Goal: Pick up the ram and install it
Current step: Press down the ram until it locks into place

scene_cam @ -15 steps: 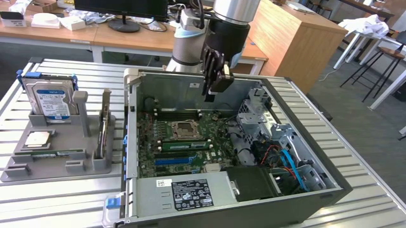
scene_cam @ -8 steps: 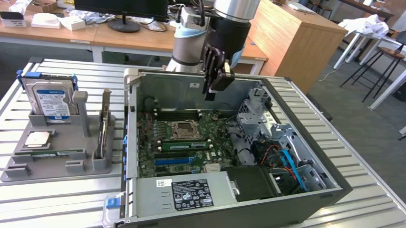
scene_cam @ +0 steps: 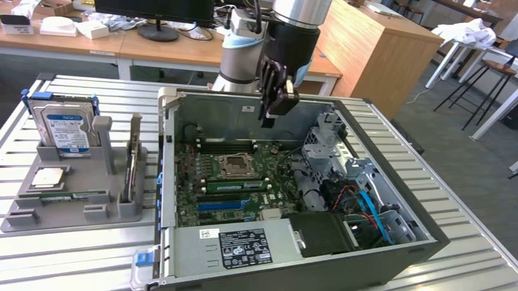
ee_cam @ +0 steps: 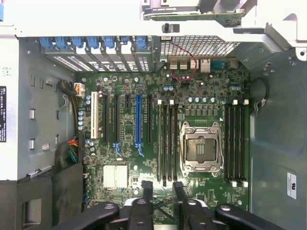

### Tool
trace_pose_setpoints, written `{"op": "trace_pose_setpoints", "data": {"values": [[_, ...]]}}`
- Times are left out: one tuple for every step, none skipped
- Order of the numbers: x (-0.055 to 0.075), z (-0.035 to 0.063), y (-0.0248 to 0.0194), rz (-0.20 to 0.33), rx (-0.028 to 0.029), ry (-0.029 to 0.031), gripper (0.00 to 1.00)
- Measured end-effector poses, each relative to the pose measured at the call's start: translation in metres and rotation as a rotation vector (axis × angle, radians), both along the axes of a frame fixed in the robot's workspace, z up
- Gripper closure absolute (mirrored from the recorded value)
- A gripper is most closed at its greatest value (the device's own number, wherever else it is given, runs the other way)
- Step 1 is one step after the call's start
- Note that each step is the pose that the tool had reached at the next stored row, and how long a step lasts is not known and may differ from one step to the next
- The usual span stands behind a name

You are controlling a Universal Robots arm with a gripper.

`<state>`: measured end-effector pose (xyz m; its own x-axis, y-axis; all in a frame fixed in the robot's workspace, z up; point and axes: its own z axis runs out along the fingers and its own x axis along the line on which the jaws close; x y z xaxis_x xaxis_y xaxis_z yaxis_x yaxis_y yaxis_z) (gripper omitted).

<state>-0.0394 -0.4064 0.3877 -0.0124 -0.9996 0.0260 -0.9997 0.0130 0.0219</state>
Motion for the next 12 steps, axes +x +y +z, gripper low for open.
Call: {"op": "trace_pose_setpoints", "data": {"values": [[0.0000, 0.0000, 0.0000, 0.000, 0.0000, 0.0000, 0.71], [0.0000, 0.0000, 0.0000, 0.000, 0.0000, 0.0001, 0.77], [0.0000, 0.0000, 0.0000, 0.000, 0.0000, 0.0001, 0.84], [0.0000, 0.0000, 0.0000, 0.000, 0.0000, 0.0001, 0.89], [0.0000, 0.0000, 0.0000, 0.000, 0.0000, 0.0000, 0.89], [0.0000, 0.0000, 0.0000, 0.000, 0.0000, 0.0000, 0.90], [0.0000, 0.0000, 0.0000, 0.000, 0.0000, 0.0001, 0.90], [0.0000, 0.0000, 0.0000, 0.000, 0.0000, 0.0000, 0.90], [0.0000, 0.0000, 0.0000, 0.000, 0.0000, 0.0000, 0.90], [0.0000, 0.0000, 0.0000, 0.000, 0.0000, 0.0000, 0.90], [0.0000, 0.0000, 0.0000, 0.000, 0.0001, 0.0001, 0.90], [0.0000, 0.0000, 0.0000, 0.000, 0.0000, 0.0001, 0.90]]}}
